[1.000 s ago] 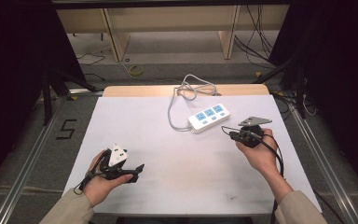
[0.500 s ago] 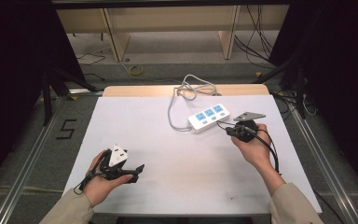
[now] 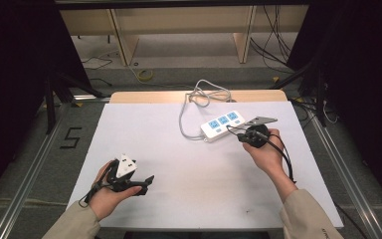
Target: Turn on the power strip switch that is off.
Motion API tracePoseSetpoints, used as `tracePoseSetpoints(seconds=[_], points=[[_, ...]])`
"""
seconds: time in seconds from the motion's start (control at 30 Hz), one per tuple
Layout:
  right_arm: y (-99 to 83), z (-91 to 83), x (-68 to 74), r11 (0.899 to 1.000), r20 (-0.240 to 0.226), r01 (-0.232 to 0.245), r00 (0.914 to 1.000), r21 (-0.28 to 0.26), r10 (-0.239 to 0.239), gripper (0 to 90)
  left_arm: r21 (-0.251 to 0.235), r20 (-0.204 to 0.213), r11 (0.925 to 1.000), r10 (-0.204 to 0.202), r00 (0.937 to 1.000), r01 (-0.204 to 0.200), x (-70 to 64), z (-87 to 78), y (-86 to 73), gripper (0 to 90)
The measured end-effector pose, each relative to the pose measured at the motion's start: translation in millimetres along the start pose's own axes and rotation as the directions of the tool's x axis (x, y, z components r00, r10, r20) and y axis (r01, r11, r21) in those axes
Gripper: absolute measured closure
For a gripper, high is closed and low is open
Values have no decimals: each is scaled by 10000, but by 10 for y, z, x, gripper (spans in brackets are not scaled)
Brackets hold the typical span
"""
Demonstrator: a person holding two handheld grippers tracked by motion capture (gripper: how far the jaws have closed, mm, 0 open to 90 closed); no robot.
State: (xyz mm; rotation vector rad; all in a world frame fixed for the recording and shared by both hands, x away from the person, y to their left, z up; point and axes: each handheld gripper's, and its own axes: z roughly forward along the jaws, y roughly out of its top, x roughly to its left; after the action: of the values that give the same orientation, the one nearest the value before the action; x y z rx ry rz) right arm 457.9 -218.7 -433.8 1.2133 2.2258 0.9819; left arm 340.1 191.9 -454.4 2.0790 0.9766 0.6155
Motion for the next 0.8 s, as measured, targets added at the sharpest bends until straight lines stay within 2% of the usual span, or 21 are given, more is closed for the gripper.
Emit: tracePoseSetpoints(seconds=[0.8], points=[[132,165,-16,9998,-20,-149,9999,104,149,900,102,31,9999,19,10000,-20,1,4,-6,179]])
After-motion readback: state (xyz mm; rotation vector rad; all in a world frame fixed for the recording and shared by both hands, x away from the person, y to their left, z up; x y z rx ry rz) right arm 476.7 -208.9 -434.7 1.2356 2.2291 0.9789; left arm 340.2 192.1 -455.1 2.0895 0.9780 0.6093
